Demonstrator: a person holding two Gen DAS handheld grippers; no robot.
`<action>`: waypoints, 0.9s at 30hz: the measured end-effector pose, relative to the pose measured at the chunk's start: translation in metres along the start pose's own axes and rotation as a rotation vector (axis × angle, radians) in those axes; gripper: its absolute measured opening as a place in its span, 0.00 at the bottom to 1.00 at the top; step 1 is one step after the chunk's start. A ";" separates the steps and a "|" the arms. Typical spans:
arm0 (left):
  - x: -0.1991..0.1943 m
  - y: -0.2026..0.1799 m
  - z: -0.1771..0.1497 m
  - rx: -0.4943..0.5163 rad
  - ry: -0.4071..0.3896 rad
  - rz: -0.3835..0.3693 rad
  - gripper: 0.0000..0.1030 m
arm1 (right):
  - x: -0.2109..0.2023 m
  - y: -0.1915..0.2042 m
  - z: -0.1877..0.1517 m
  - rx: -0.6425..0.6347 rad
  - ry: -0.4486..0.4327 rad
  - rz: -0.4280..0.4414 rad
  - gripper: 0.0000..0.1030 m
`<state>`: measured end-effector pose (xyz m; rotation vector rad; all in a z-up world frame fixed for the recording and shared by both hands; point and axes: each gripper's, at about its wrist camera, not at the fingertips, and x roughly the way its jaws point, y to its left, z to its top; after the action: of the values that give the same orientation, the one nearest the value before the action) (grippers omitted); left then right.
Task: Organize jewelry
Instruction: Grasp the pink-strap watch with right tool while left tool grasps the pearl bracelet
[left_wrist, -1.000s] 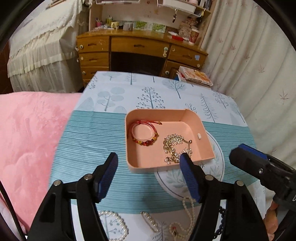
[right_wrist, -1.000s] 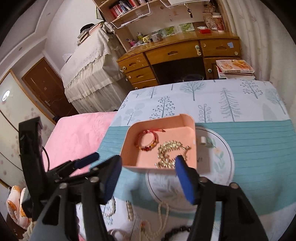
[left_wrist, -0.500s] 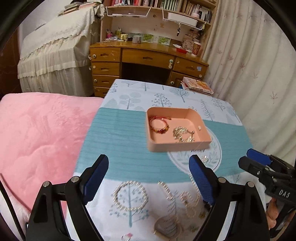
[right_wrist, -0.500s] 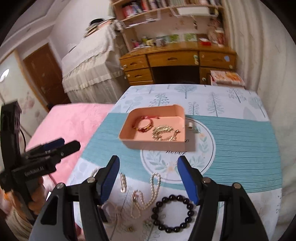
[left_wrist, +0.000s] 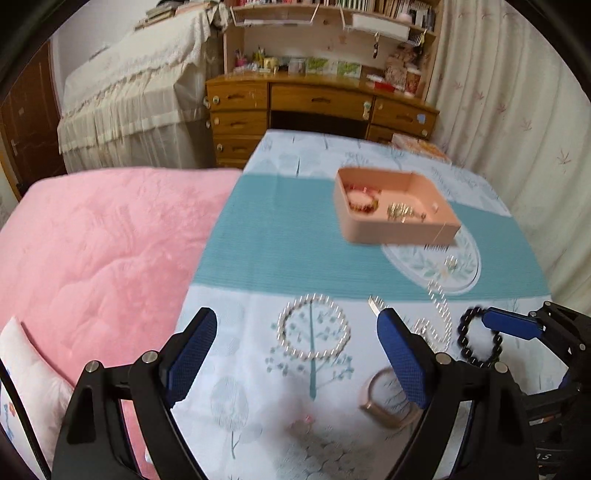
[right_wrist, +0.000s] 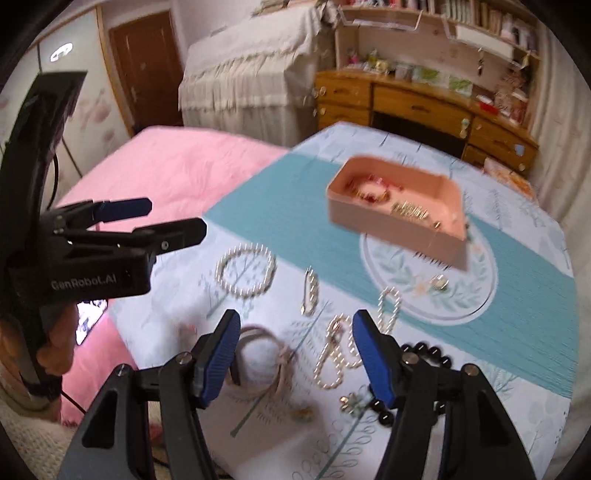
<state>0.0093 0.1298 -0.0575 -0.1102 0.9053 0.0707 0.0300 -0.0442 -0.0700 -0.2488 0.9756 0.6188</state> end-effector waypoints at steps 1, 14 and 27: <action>0.005 0.002 -0.004 -0.004 0.017 0.004 0.85 | 0.005 0.000 -0.001 0.004 0.019 0.006 0.56; 0.045 0.021 -0.034 -0.026 0.136 0.002 0.82 | 0.053 0.007 -0.014 0.031 0.198 0.066 0.27; 0.077 0.032 -0.021 -0.064 0.210 -0.044 0.60 | 0.063 0.005 -0.014 0.028 0.195 0.026 0.09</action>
<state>0.0366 0.1597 -0.1332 -0.1994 1.1101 0.0479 0.0428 -0.0231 -0.1303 -0.2751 1.1759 0.6119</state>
